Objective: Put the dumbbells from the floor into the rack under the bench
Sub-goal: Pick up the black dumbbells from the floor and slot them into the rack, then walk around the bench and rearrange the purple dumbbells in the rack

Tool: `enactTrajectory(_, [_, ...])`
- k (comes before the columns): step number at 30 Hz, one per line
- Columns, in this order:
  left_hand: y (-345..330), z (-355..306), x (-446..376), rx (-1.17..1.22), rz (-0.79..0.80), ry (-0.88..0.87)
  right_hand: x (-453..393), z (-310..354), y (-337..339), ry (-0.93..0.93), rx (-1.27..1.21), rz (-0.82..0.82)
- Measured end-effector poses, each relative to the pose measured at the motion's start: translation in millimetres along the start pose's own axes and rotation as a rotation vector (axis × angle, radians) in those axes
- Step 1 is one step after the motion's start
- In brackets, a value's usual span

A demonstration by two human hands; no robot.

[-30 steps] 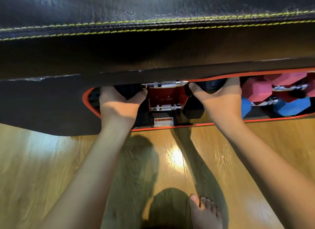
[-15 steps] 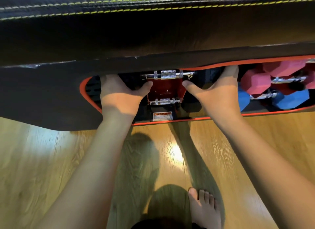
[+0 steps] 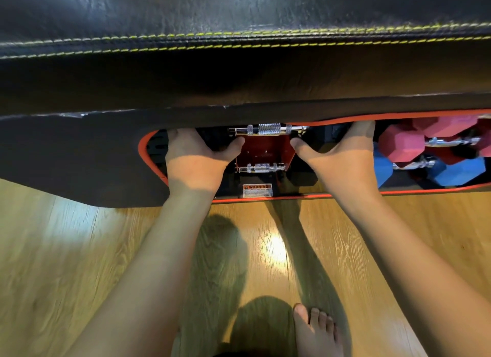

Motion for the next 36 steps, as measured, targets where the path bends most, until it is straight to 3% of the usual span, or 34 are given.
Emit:
enactTrajectory(2, [-1,-5,-4,-0.009,0.030,0.034,3,0,3,-0.010,-0.141,-0.078])
enactTrajectory(5, [0,-9,-9,-0.067,0.078,0.060,5,7,18,0.095,-0.039,-0.138])
enactTrajectory(7, [8,-13,-5,-0.060,0.174,0.085,5,12,28,0.127,0.007,-0.015])
enactTrajectory(11, [47,-28,13,-0.068,0.391,0.203,18,19,67,0.135,0.031,0.410])
enactTrajectory(15, [91,-37,42,-0.078,0.573,0.311,39,28,113,0.190,-0.017,0.477])
enactTrajectory(20, [192,-82,97,-0.151,0.745,0.333,92,51,193,0.095,-0.176,0.635])
enactTrajectory(24, [295,-129,128,-0.141,0.803,0.250,131,92,293,0.092,-0.299,0.602])
enactTrajectory(29, [433,-176,181,-0.083,0.745,0.117,190,154,413,0.125,-0.363,0.497])
enactTrajectory(36, [564,-173,289,0.017,0.676,-0.012,325,230,516,0.191,-0.538,0.326])
Point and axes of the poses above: each hand's wrist, its own x-axis away from the middle knuckle, its own y-axis out of the back of the hand, z = x × y, the point moved 5 cm from there along -x, towards the middle knuckle, and after that the axes turned 12 degrees about y, right-handed, at the moved point
